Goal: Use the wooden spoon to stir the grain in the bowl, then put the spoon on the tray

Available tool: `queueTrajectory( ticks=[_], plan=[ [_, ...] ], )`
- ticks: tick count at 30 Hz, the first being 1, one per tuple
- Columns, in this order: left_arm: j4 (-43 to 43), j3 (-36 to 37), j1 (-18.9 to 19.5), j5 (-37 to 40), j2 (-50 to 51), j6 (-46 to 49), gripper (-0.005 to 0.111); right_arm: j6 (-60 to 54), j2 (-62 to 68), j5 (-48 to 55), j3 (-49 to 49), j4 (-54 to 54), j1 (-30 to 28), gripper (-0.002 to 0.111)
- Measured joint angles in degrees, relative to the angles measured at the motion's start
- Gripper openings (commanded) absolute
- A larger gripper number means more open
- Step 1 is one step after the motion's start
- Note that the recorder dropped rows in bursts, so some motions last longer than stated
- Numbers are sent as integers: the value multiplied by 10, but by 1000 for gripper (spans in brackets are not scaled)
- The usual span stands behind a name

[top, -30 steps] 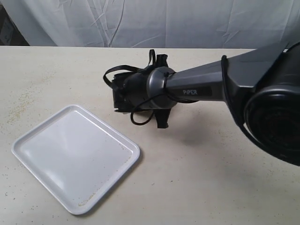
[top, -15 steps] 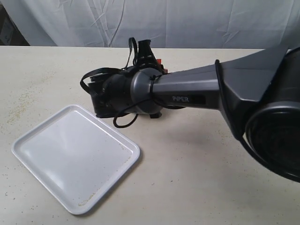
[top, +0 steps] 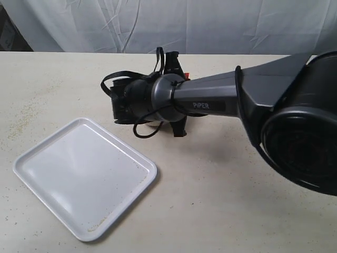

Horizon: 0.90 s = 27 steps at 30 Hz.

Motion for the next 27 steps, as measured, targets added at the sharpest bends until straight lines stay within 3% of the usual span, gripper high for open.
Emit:
queueTrajectory(
  ticks=[2, 14, 27],
  plan=[
    [0, 0, 0, 0, 0, 0, 0, -14, 0, -5, 0, 41, 1, -1],
    [0, 0, 0, 0, 0, 0, 0, -19, -75, 7, -13, 47, 5, -1],
    [0, 0, 0, 0, 0, 0, 0, 18, -41, 9, -12, 31, -2, -1]
  ],
)
